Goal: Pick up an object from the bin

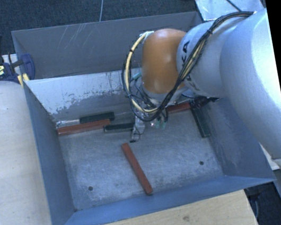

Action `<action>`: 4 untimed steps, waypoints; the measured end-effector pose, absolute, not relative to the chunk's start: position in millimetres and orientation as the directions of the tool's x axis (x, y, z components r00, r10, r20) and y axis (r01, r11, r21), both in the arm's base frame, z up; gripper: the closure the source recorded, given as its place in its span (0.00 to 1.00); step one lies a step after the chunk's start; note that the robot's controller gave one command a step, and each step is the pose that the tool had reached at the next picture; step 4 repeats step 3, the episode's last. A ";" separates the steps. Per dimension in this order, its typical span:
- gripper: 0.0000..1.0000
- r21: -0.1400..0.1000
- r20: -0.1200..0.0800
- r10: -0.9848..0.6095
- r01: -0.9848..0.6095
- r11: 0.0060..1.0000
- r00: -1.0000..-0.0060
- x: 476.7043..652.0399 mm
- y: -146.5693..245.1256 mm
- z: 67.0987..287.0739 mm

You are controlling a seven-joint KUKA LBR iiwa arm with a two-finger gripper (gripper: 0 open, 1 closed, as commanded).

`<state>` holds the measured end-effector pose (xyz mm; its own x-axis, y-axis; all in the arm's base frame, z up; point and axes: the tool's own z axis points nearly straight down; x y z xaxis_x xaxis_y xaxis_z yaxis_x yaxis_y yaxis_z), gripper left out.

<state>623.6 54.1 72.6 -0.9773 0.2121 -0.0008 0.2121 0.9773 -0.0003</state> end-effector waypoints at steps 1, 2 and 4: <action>1.00 0.000 0.001 0.239 0.239 0.971 -0.971 613.0 45.4 111.8; 1.00 -0.001 0.000 0.215 0.215 0.977 -0.977 612.7 53.4 178.6; 1.00 0.000 -0.001 0.214 0.214 0.977 -0.977 606.7 53.6 242.6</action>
Offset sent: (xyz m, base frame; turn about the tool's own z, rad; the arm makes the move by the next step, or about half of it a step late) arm -0.0114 0.0074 0.1422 -0.0208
